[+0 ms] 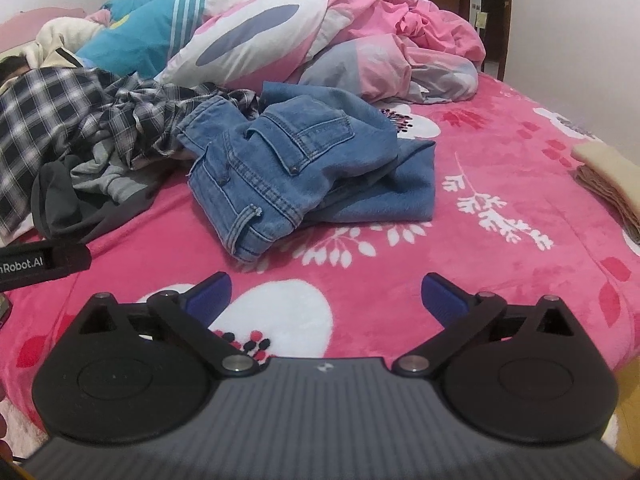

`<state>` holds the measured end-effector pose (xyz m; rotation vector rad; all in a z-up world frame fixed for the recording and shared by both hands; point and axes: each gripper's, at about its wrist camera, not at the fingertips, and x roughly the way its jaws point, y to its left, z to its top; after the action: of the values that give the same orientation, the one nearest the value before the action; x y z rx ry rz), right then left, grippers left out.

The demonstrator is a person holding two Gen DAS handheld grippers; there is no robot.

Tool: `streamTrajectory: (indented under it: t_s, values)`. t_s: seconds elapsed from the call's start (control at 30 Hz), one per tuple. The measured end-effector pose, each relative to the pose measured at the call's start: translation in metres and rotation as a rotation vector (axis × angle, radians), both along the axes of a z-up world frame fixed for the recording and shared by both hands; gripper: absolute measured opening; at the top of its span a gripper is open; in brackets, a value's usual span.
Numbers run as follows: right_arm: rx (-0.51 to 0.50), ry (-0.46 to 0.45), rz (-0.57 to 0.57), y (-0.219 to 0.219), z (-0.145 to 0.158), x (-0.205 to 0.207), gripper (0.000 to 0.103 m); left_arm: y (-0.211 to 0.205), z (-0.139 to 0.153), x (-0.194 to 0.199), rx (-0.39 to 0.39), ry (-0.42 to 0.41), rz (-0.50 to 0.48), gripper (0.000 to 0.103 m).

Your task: Fold clothes

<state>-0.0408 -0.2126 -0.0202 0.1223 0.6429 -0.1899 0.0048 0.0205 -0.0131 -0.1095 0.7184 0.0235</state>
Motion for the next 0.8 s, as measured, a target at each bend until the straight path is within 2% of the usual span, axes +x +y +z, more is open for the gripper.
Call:
streamTrajectory:
  t_s: [0.2, 0.37, 0.43, 0.8]
  values:
    - [-0.008, 0.016, -0.020, 0.000, 0.001, 0.000, 0.102, -0.002, 0.002, -0.001, 0.012, -0.001, -0.001, 0.103]
    - [-0.001, 0.023, -0.031, -0.003, 0.000, -0.001, 0.102, -0.013, 0.007, -0.006, 0.126, -0.045, 0.013, 0.103]
    - [0.002, 0.022, -0.032, -0.005, -0.001, -0.002, 0.102, -0.015, 0.008, -0.006, 0.144, -0.049, 0.008, 0.103]
    - [0.012, 0.031, -0.039, -0.008, -0.004, 0.000, 0.102, -0.018, 0.003, -0.004, 0.116, -0.016, -0.026, 0.103]
